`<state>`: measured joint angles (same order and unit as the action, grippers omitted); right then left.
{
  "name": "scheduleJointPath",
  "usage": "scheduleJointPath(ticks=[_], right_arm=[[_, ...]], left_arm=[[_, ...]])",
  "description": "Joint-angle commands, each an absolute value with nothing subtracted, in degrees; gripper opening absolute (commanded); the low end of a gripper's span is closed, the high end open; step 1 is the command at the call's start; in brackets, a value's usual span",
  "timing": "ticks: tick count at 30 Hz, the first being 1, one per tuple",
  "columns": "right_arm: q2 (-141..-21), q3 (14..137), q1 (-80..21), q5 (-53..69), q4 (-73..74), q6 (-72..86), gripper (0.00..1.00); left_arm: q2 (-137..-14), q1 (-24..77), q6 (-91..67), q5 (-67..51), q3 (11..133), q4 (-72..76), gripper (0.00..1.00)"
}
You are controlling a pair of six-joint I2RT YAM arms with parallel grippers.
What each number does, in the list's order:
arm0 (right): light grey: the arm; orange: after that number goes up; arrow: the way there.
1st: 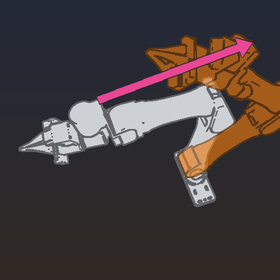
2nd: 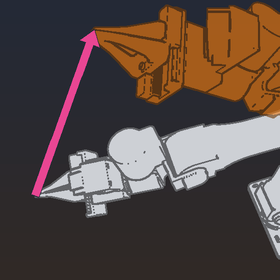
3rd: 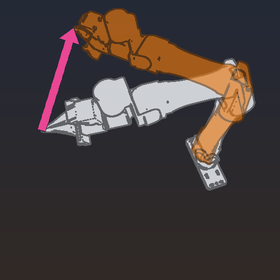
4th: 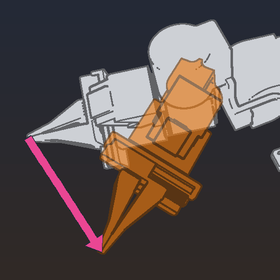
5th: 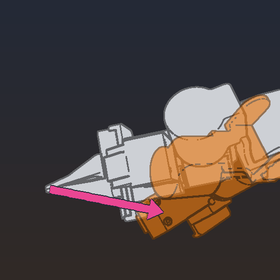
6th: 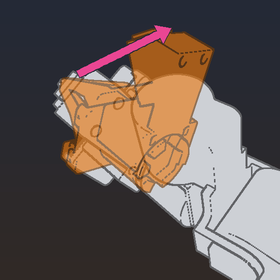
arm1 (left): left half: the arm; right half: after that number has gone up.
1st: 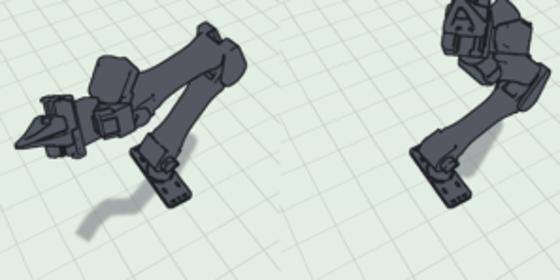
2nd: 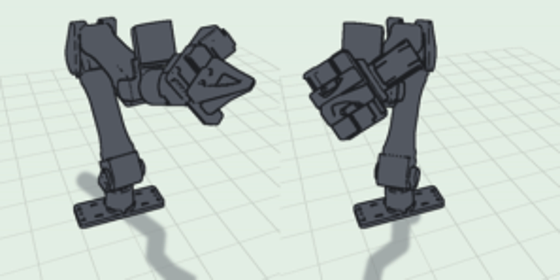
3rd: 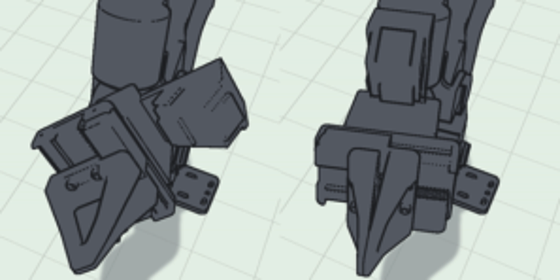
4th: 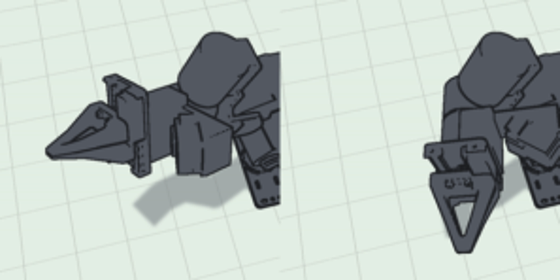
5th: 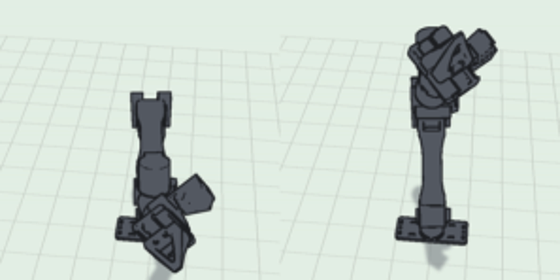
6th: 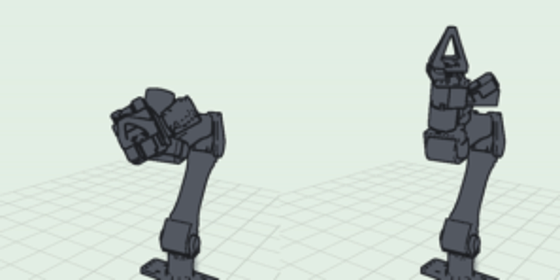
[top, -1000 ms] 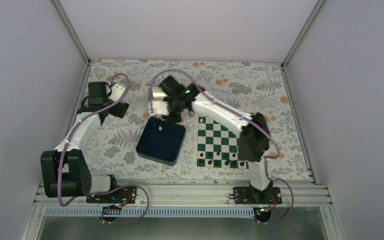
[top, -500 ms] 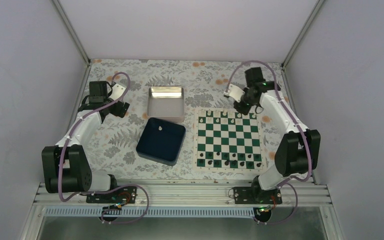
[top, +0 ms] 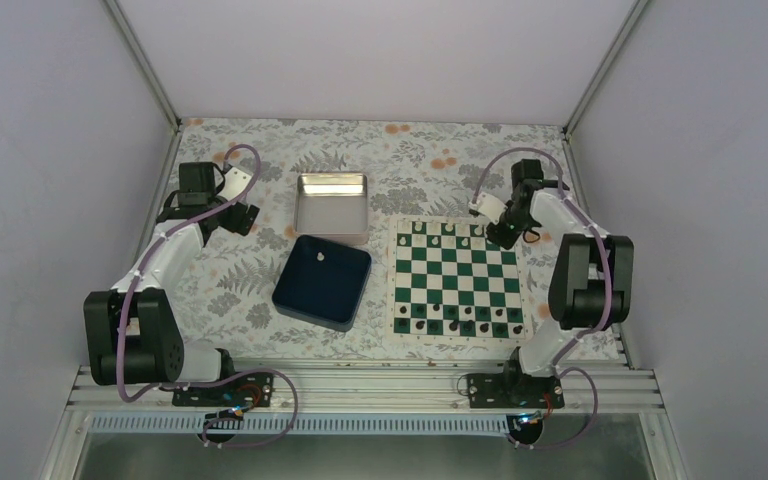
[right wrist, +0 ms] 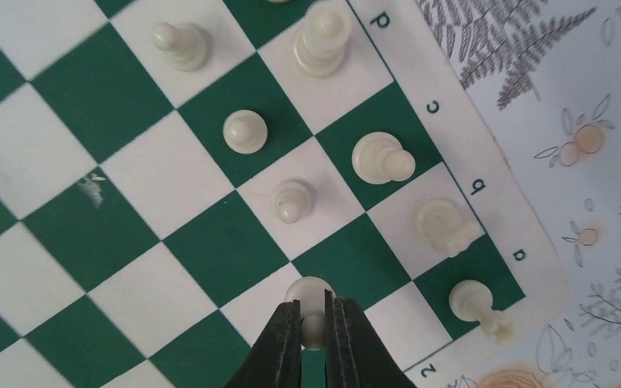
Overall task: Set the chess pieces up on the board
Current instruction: Place the chess piece on the chessboard.
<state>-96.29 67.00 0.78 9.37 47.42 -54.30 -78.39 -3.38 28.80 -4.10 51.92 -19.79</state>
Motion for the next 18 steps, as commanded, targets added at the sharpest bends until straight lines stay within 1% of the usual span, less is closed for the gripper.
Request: scheduleJointPath(ticks=[1, 18], right_arm=[[-99.81, 66.73, 2.61, 9.49, 44.95, -55.61, 0.05], [-105.08, 68.62, 4.31, 9.27, 42.94, -56.14, 0.05]], left_arm=[[-78.57, -3.69, 27.86, -4.28, 52.28, -18.80, 1.00], [-79.46, -3.69, 27.82, -4.45, 52.40, -18.82, 1.00]])
